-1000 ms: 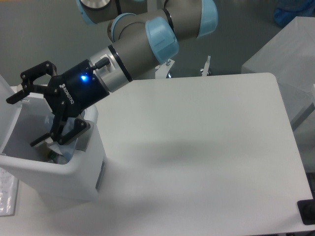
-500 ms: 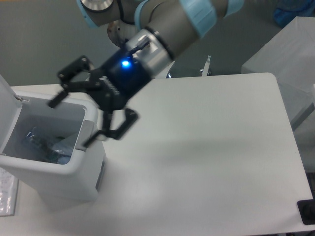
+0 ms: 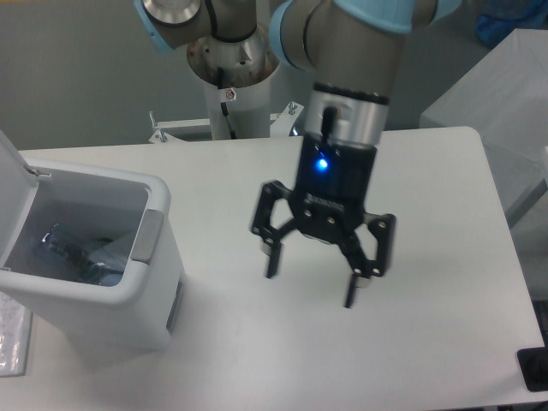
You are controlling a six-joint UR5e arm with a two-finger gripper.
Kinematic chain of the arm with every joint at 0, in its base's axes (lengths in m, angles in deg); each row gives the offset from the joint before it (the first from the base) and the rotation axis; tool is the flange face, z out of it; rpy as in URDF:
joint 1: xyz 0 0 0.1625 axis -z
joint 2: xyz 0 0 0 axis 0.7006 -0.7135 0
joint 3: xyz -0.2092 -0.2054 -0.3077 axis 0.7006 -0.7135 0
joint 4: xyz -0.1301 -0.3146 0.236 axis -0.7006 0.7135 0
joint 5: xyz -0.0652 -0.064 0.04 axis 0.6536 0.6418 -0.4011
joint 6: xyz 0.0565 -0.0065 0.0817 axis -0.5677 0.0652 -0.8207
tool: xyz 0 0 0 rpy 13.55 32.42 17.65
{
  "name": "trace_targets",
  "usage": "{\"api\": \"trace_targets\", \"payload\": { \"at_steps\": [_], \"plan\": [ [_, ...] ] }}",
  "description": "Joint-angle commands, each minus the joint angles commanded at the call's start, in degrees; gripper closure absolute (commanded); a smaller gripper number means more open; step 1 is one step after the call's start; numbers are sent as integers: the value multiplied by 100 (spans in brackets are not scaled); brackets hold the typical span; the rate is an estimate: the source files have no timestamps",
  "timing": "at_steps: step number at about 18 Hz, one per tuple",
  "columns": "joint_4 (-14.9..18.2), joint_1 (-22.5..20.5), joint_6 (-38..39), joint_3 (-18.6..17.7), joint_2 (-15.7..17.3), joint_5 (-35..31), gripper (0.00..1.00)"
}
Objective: Place the trash in the trash can
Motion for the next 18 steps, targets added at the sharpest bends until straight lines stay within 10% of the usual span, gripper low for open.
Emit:
{"api": "trace_targets", "payload": {
  "at_steps": [9,18],
  "plan": [
    [1389,-457,-1730,-219,-194,-1486,0],
    [1663,-615,-2206,-237,-220,-1495,0]
  ]
}}
